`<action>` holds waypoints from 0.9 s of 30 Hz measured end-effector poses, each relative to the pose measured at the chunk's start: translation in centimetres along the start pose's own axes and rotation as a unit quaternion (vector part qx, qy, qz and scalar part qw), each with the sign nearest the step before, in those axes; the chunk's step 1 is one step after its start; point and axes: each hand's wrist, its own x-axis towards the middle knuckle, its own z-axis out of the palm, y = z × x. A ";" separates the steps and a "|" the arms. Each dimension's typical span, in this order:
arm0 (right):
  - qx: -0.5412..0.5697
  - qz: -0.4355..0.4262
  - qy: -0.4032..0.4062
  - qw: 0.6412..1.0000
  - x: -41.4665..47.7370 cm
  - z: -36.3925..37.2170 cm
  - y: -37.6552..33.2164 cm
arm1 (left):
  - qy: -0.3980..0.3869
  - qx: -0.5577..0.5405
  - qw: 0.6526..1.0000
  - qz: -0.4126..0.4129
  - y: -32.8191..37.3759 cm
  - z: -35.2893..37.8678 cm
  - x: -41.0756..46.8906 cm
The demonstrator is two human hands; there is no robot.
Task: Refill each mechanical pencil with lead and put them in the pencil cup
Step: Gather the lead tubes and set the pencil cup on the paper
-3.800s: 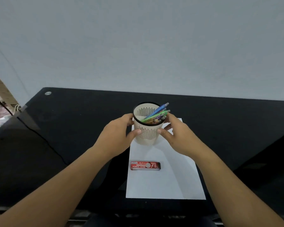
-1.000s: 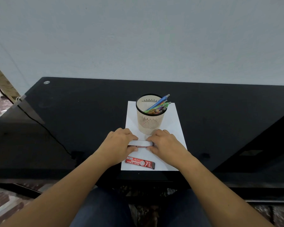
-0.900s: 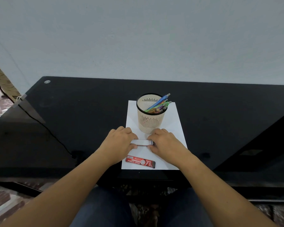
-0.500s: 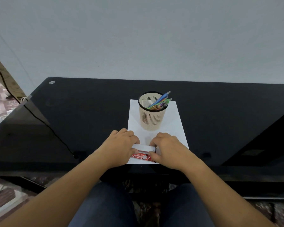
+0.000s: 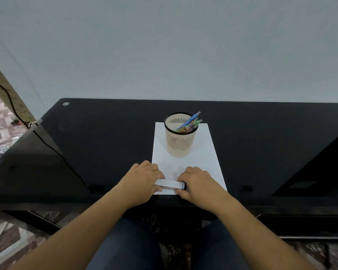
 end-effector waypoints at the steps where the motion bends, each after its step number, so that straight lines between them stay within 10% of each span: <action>1: 0.000 0.001 0.000 1.000 0.0 0.1 0.0 | 0.000 -0.003 1.000 -0.001 0.0 0.0 0.0; 27: 0.124 0.139 0.100 0.977 6.3 -8.5 6.2 | 0.198 0.000 0.978 -0.062 -6.0 -11.1 6.1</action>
